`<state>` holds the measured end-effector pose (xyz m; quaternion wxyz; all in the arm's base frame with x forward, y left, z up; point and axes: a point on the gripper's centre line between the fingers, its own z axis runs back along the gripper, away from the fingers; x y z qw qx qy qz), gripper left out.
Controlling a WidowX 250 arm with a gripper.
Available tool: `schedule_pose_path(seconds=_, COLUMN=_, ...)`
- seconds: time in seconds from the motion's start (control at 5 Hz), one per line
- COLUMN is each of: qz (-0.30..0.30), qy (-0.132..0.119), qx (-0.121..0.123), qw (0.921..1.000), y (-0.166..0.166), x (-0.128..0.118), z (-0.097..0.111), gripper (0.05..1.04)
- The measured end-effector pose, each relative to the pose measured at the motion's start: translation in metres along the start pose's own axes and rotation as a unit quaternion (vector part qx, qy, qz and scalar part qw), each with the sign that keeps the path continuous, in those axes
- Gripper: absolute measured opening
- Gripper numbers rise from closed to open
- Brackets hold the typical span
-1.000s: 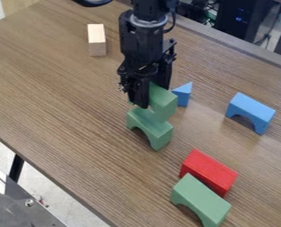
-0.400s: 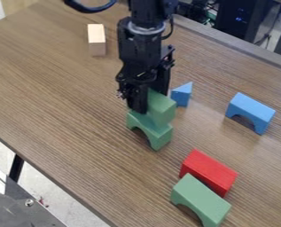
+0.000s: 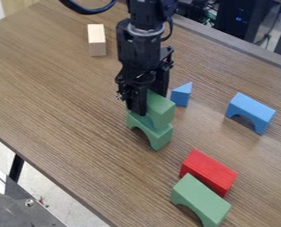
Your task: Put ths block with circle above the another
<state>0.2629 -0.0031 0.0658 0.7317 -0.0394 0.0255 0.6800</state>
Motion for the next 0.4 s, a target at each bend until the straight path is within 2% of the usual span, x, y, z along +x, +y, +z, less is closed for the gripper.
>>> schedule_pose_path(seconds=0.4, qz=-0.003, qy=0.0, qx=-0.004, qw=1.0, y=-0.0011, x=-0.0016, z=-0.0005, gripper=0.584)
